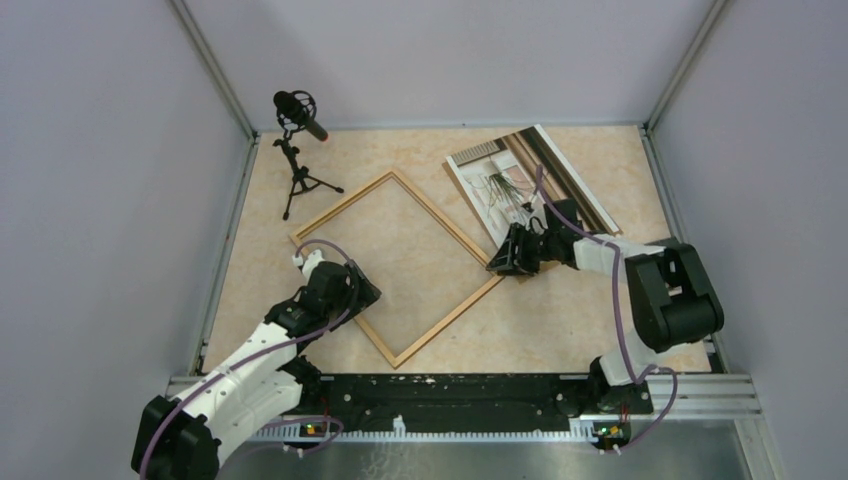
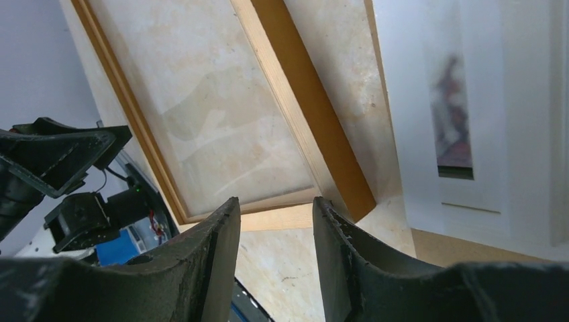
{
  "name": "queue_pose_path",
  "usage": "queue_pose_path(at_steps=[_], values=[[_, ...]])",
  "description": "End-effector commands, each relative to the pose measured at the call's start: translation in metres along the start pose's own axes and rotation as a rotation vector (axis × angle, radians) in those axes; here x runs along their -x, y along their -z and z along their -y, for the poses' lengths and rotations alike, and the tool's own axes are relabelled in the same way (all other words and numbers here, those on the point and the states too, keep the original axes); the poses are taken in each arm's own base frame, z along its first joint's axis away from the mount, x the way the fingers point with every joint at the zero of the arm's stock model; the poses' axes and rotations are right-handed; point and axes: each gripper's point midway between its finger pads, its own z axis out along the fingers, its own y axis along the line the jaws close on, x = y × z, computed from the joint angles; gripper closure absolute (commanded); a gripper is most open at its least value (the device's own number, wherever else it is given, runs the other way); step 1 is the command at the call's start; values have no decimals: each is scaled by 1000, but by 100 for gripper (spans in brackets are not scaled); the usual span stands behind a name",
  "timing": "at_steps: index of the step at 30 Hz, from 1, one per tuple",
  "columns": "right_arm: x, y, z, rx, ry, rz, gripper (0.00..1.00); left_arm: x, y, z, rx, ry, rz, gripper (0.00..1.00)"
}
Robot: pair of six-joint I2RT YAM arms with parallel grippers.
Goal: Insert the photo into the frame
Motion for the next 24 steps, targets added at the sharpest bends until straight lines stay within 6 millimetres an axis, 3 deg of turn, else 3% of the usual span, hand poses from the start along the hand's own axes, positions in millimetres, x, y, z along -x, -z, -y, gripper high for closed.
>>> queue_pose_path(at_steps=[1, 5, 13, 24], values=[[7, -7, 0, 32, 2, 2, 56, 7, 2, 16, -63, 27, 22, 2], [10, -8, 2, 39, -12, 8, 56, 6, 2, 16, -61, 28, 19, 2], [19, 8, 8, 49, -38, 50, 56, 7, 3, 14, -58, 26, 28, 2], [9, 5, 4, 117, -51, 12, 56, 7, 2, 15, -58, 28, 22, 2]])
